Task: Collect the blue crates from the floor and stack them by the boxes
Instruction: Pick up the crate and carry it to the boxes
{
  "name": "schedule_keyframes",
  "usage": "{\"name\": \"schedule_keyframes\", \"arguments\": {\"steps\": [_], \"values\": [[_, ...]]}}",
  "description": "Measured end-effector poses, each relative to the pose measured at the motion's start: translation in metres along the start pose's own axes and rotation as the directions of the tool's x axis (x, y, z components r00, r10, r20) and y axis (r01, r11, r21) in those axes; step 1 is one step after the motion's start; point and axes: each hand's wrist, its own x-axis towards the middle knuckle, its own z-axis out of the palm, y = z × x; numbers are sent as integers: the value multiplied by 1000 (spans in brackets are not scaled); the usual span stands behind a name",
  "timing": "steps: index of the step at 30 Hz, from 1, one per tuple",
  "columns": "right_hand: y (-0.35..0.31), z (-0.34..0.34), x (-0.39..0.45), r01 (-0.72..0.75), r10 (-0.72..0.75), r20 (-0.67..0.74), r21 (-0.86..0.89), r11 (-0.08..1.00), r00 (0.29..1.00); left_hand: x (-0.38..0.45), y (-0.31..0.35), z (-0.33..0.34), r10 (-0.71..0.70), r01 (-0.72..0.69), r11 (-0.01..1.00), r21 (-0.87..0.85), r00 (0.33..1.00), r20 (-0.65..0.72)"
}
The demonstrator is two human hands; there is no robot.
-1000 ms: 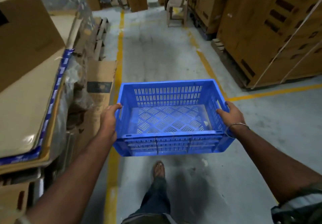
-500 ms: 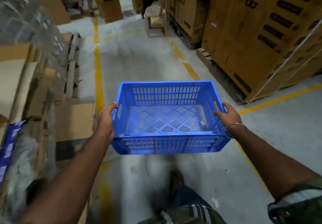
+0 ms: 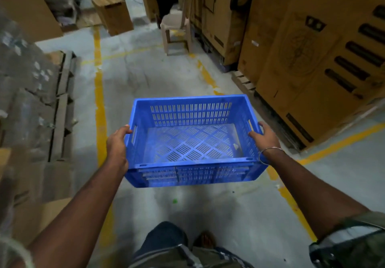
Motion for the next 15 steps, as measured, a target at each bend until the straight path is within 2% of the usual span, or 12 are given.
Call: {"name": "schedule_keyframes", "arguments": {"steps": [5,10,15], "values": [[-55,36,93,-16,18,-49,45,999,999,99,50,49,34,-35,999,5,999,15],[-103,88,181,-46,50,-75,50,998,996,216,95,91,29,-29,1000,-6,996,85],[-159,138,256,-133,144,-128,93,987,981,342,141,132,13,-22,998,60,990,142]]}}
